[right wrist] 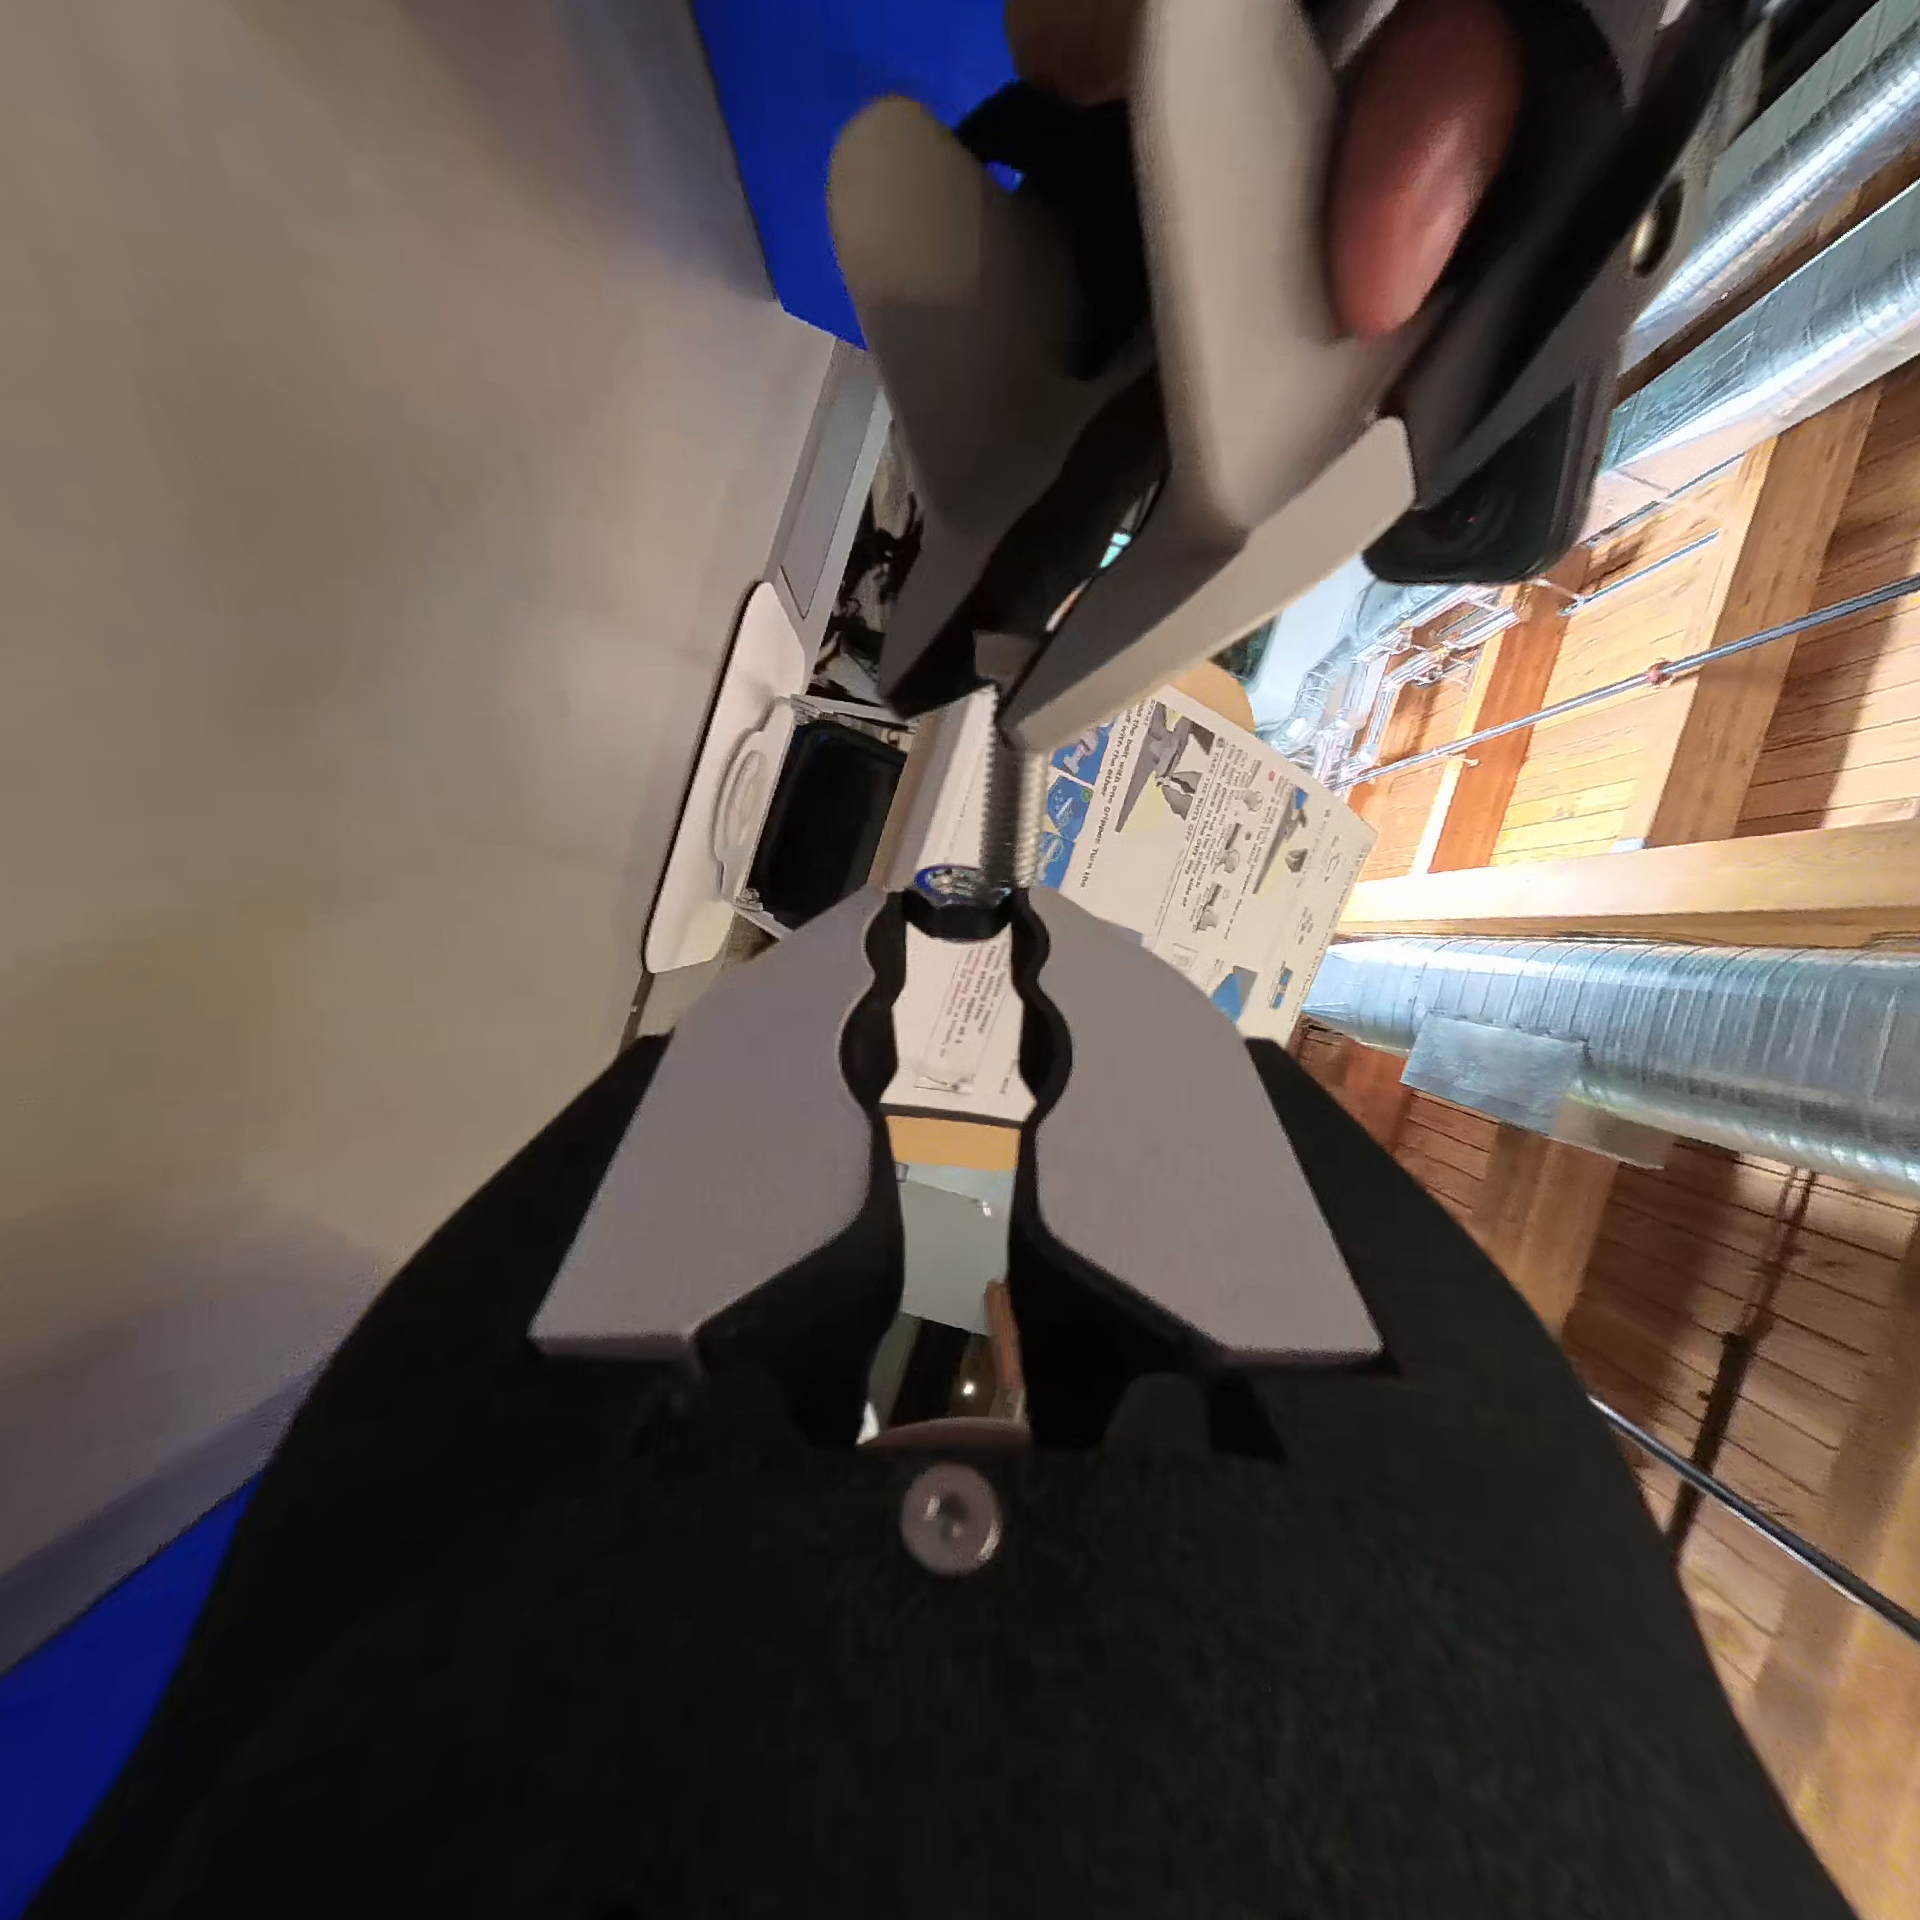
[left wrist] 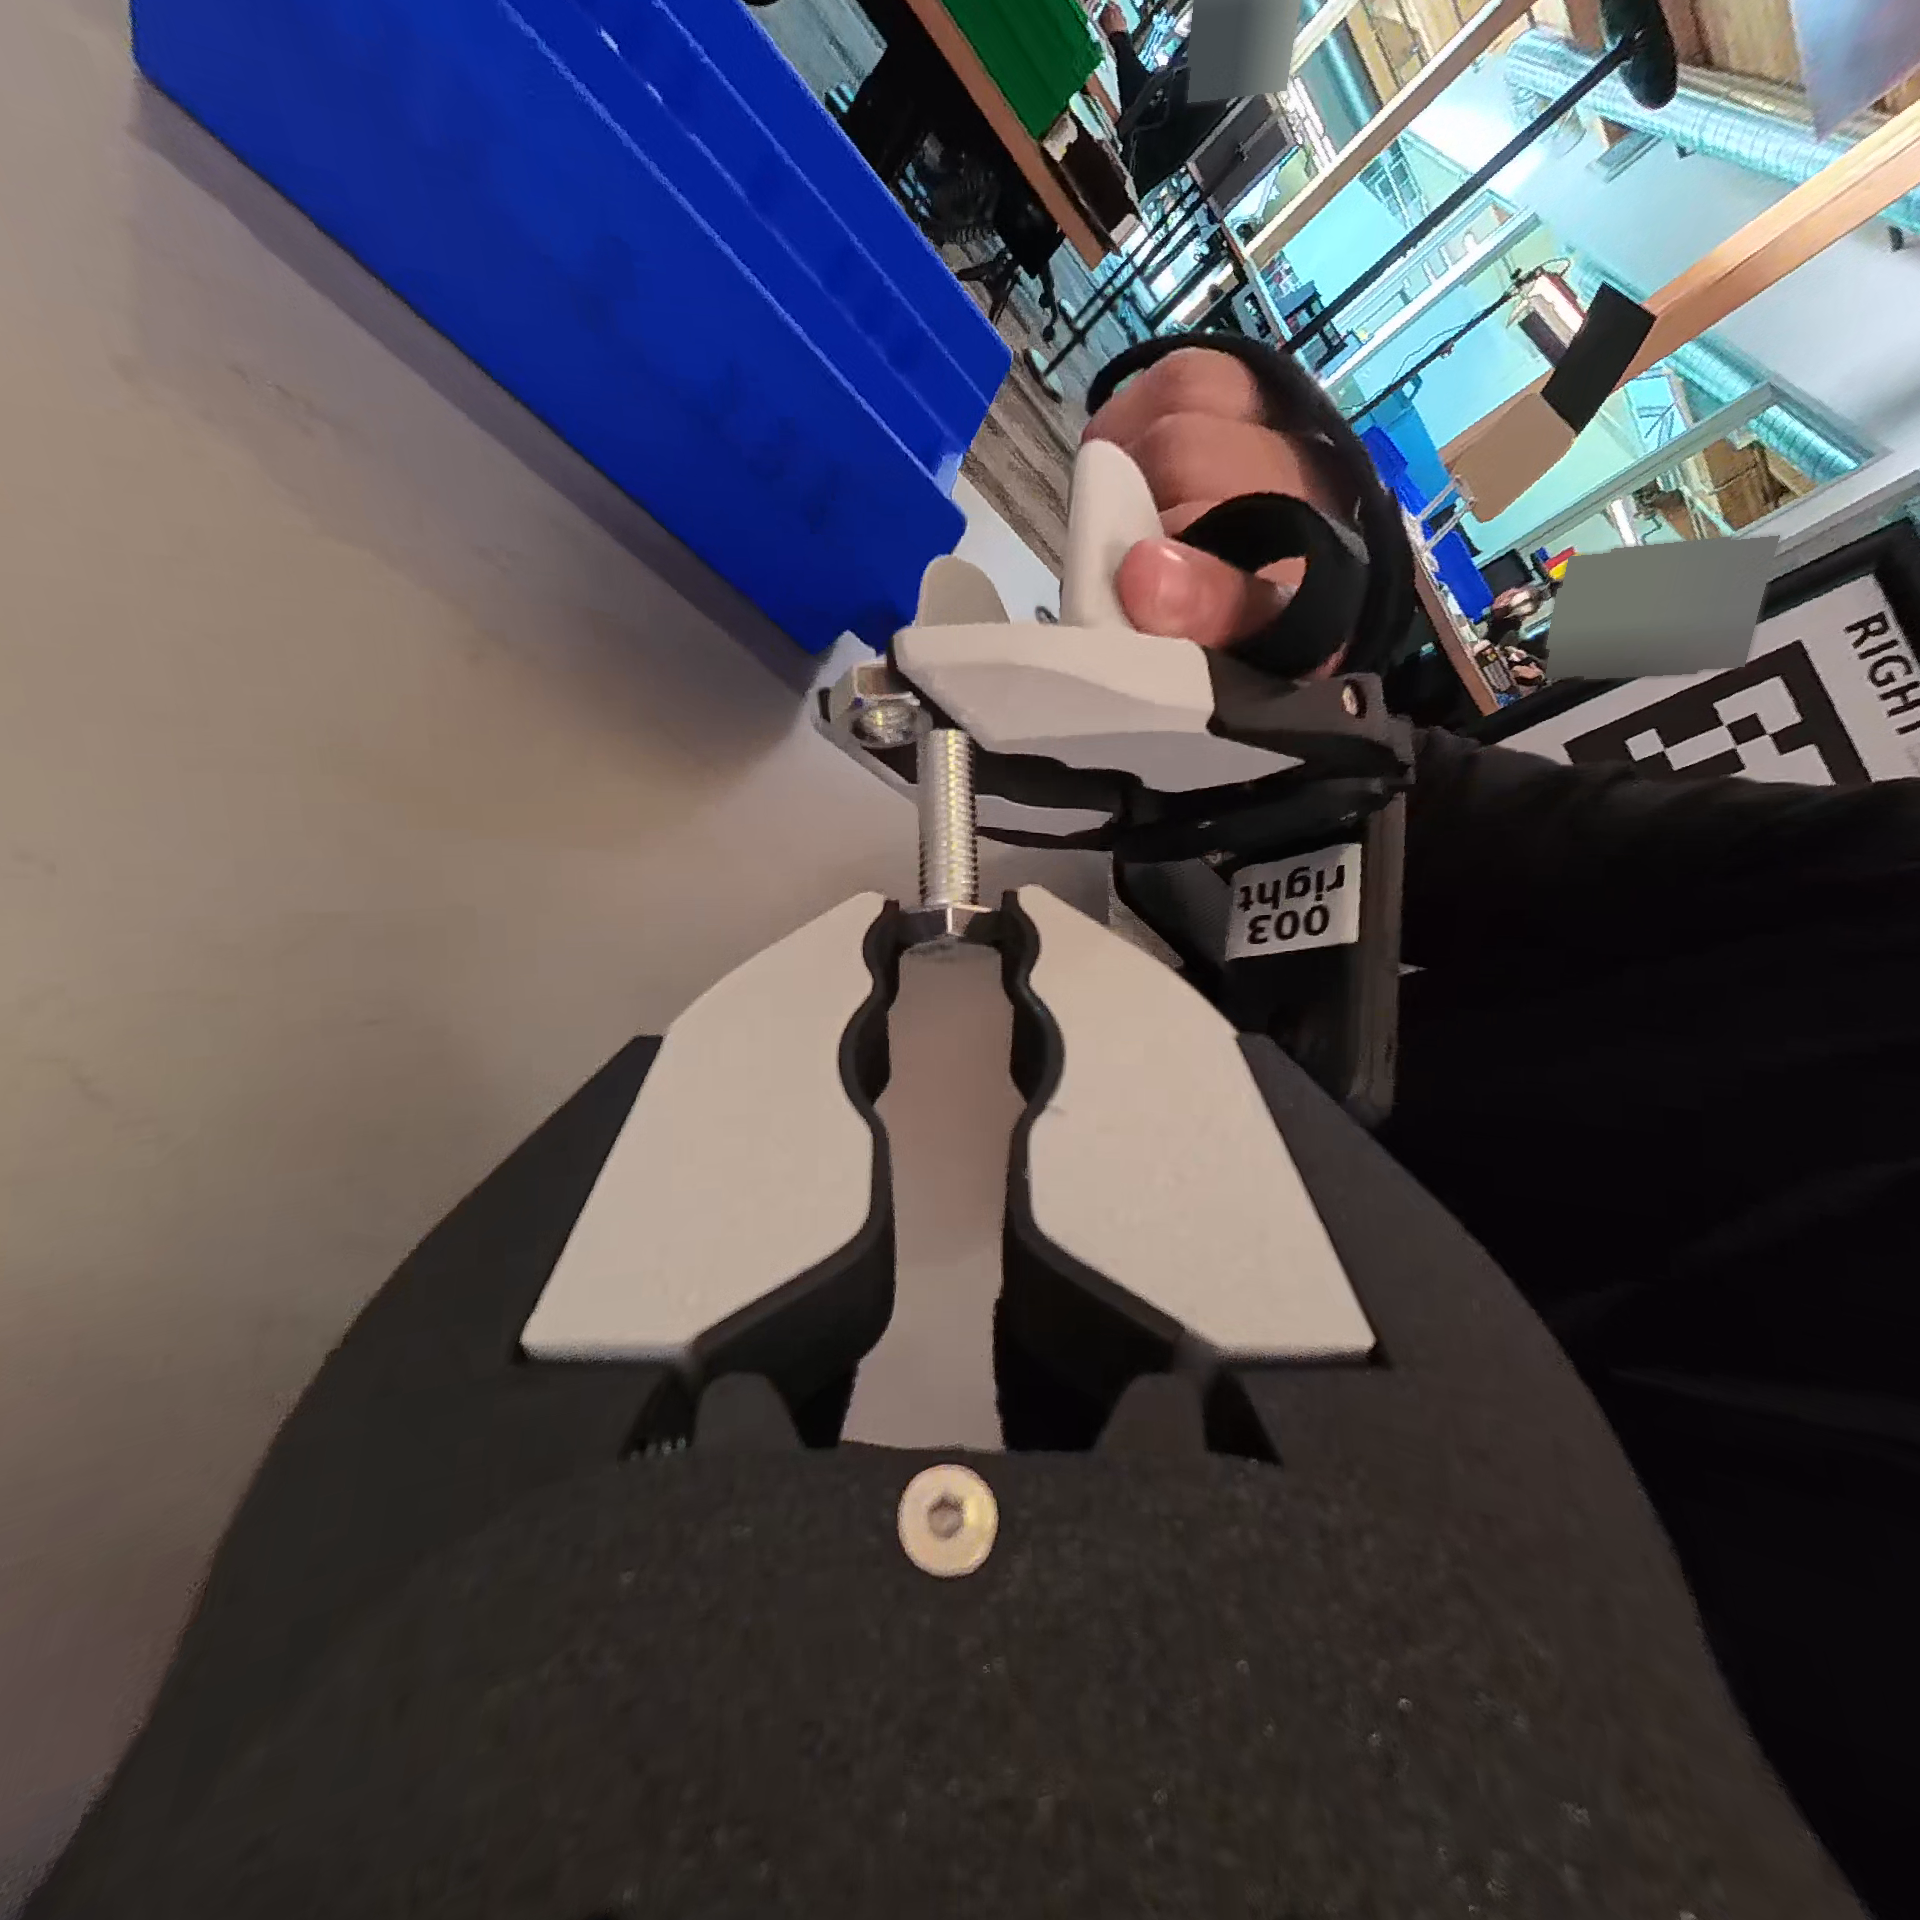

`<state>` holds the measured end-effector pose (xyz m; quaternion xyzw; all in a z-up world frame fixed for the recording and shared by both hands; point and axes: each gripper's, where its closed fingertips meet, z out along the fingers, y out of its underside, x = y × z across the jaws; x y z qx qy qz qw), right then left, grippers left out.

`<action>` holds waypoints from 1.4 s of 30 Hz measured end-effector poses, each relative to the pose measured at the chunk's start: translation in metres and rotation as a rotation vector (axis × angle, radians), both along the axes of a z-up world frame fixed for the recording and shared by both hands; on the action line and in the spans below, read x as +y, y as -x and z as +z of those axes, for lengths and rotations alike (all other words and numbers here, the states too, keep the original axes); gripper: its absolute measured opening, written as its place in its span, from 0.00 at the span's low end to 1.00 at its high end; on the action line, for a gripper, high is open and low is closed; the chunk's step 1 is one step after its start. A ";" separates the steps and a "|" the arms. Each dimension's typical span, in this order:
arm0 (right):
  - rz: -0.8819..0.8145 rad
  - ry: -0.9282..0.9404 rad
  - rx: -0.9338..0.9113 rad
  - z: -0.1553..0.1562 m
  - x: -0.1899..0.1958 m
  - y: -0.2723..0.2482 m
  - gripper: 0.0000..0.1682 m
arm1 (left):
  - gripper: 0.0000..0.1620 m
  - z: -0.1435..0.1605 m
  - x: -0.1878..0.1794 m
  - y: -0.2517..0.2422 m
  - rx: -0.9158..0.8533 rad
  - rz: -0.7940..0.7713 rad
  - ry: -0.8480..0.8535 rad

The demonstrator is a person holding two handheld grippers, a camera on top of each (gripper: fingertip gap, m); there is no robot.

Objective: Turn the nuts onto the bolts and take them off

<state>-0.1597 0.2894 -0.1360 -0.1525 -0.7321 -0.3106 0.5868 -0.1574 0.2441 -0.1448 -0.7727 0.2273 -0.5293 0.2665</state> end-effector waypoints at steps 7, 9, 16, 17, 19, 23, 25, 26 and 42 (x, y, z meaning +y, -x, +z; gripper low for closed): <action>0.033 -0.074 -0.006 -0.002 -0.006 0.004 0.11 | 0.11 -0.007 0.003 0.002 -0.024 0.017 0.074; 0.033 -0.092 -0.002 -0.002 -0.005 0.004 0.11 | 0.11 -0.007 0.003 0.001 -0.045 0.020 0.094; 0.012 -0.127 -0.051 -0.010 0.000 0.005 0.11 | 0.11 -0.013 0.009 0.002 -0.100 0.046 0.166; 0.011 -0.130 -0.067 -0.012 0.001 0.005 0.11 | 0.11 -0.016 0.009 0.002 -0.068 0.054 0.154; 0.000 -0.124 -0.096 -0.017 0.001 0.004 0.11 | 0.11 -0.021 0.011 0.002 -0.006 0.068 0.130; -0.005 -0.022 -0.170 -0.025 0.000 0.003 0.11 | 0.11 -0.031 0.011 0.004 0.205 0.069 -0.012; -0.016 0.047 -0.214 -0.027 -0.001 0.002 0.11 | 0.11 -0.034 0.011 0.005 0.307 0.063 -0.081; -0.021 0.090 -0.240 -0.029 -0.002 0.001 0.11 | 0.11 -0.036 0.011 0.006 0.357 0.058 -0.113; -0.131 1.057 -0.644 -0.047 -0.038 -0.028 0.11 | 0.11 -0.047 -0.015 -0.009 0.578 -0.147 -0.308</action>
